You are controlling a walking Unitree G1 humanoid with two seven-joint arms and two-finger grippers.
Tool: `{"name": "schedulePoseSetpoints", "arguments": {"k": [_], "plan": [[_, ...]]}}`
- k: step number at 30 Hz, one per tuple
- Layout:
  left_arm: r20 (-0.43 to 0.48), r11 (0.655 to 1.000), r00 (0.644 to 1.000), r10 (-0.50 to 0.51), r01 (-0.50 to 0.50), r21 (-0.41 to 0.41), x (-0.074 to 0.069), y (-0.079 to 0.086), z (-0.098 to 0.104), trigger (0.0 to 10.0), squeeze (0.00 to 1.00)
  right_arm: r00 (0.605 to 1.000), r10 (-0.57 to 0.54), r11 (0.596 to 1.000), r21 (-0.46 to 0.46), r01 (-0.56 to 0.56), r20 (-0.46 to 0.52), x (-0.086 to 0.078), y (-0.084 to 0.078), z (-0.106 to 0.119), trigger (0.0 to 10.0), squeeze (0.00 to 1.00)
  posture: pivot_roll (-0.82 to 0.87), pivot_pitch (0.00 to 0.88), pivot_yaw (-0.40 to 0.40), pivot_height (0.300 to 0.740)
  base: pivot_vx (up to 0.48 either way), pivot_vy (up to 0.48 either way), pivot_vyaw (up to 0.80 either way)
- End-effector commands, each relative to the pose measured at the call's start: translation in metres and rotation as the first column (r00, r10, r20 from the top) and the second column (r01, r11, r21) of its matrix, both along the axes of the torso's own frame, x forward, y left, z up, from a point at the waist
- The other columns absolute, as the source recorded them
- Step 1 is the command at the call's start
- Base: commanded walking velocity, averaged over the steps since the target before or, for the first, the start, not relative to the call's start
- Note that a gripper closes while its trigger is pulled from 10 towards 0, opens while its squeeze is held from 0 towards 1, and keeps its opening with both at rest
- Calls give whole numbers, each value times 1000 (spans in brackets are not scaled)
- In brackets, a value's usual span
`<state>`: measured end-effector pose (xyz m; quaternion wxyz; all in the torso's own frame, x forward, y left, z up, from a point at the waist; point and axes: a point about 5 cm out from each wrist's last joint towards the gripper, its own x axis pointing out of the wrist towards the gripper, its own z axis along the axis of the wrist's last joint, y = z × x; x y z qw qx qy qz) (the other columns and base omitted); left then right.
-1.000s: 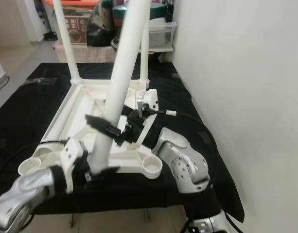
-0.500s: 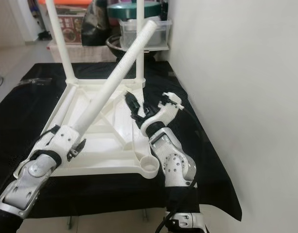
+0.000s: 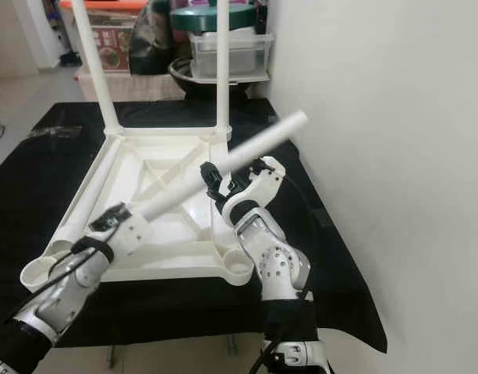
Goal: Building children table
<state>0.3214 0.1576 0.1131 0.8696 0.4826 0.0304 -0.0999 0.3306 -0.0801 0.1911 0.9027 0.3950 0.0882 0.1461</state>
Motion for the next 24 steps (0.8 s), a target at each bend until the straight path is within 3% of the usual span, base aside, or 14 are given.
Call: {"name": "schedulePoseSetpoints", "arguments": {"k": [1, 15, 24], "plan": [[-14, 1000, 1000, 0, 0, 27, 1, 2, -4, 10000, 0, 996, 93, 977, 193, -94, 11, -9, 48, 21, 10000, 0, 10, 0, -61, 740, 0, 0, 0], [30, 994, 998, -47, 44, 97, 8, -9, 1, 10000, 0, 990, 60, 986, 165, -39, -126, -8, 49, 2, 10000, 0, 7, 0, -60, 740, 0, 0, 0], [74, 987, 988, -137, 130, 93, 11, -40, 9, 10000, 0, 983, 5, 969, 242, 40, -181, 4, 51, 3, 10000, 0, 28, 0, -75, 740, 0, 0, 0]]}}
